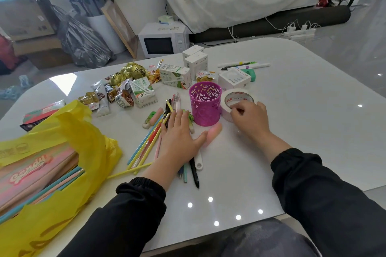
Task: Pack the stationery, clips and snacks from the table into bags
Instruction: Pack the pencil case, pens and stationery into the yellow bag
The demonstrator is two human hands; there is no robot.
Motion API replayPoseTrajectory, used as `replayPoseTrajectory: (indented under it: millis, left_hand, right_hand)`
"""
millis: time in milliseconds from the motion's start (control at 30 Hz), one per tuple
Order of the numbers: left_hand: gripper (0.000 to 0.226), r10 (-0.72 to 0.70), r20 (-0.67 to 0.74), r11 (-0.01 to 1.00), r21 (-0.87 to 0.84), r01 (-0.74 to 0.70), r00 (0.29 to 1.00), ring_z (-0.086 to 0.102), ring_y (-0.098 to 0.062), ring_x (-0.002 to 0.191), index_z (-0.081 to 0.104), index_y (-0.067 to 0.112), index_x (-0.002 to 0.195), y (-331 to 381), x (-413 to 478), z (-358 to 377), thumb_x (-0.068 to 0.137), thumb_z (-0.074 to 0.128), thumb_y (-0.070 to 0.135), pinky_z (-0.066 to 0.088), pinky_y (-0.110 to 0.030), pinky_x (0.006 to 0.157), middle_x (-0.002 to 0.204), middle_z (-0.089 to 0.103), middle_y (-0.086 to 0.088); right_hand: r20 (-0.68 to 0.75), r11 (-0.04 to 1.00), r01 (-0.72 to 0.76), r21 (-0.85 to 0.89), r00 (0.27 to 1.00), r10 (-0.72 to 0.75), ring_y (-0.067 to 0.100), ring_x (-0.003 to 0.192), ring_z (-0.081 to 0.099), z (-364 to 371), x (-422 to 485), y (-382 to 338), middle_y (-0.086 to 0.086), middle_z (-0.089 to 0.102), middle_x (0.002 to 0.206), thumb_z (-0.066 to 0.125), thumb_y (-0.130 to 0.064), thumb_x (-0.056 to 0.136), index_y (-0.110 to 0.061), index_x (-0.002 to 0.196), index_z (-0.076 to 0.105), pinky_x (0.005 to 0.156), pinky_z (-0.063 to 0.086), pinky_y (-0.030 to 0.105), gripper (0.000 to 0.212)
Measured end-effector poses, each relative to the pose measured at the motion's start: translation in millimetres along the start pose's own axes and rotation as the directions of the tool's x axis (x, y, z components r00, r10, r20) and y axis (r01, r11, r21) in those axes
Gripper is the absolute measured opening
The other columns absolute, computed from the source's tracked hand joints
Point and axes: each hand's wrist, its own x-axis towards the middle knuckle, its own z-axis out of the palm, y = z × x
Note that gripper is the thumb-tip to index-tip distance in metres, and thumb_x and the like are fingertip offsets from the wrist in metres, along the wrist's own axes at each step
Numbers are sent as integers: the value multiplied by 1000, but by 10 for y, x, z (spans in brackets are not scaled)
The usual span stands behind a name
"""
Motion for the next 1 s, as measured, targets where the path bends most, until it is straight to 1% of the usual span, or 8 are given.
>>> replayPoseTrajectory:
  millis: [67,167,333,500,633,800,900,1000]
  left_hand:
    - [86,-28,-40,996,-85,24,999,-1,-15,147,5,20,152,-9,50,-8,87,38,65,8,-49,119,160,5,1]
    - [90,-50,-123,979,-201,25,991,5,-16,146,1,23,152,28,184,-49,85,46,64,12,-50,118,159,8,1]
    - [96,45,-240,958,-266,-111,970,17,-22,143,2,28,151,203,459,-253,80,60,59,19,-48,117,158,15,-1]
    - [91,84,-211,976,-182,-123,974,31,-24,137,11,26,151,263,682,-237,81,57,62,32,-44,110,152,29,-1]
    - [87,96,-258,980,-146,-137,961,40,-23,131,21,20,149,232,708,-188,82,56,62,39,-41,105,150,34,-2]
    - [83,109,-339,976,-141,-165,935,45,-23,127,31,15,145,237,714,-125,81,58,59,43,-38,99,146,40,-3]
    - [82,116,-394,976,-124,-178,912,50,-24,123,38,11,142,247,712,-102,78,55,61,46,-37,95,141,46,-5]
    - [81,123,-420,976,-113,-186,899,53,-26,120,43,9,138,246,731,-89,77,53,61,49,-37,92,138,50,-7]
  right_hand:
    - [-94,990,-9,142,995,23,22,95,58,-39,118,-28,9,66,101,48,-18,89,-7,96,71,81,37,27,26]
    - [-184,949,-116,294,967,176,26,109,53,-138,471,-9,14,55,119,46,-9,90,-5,118,62,90,43,28,32]
    - [166,841,-453,295,891,422,27,121,50,-161,1044,137,11,45,138,43,-8,92,-8,139,41,79,39,23,47]
    - [244,939,-293,178,938,247,23,86,54,66,1162,137,4,60,96,45,-11,89,-13,102,60,59,39,25,20]
    - [304,971,-199,133,941,152,24,92,59,111,1182,132,5,65,102,41,-11,87,-13,104,64,68,46,31,28]
    - [358,985,-93,145,933,36,22,116,53,57,1295,201,4,54,136,39,-9,92,-11,127,61,96,45,34,42]
    - [216,991,-44,123,976,16,20,113,52,100,1406,256,5,55,135,38,-9,94,-12,124,63,93,41,29,39]
    - [83,994,24,-109,996,-15,29,131,36,158,1567,333,13,43,142,40,-15,95,-12,132,55,107,30,39,39]
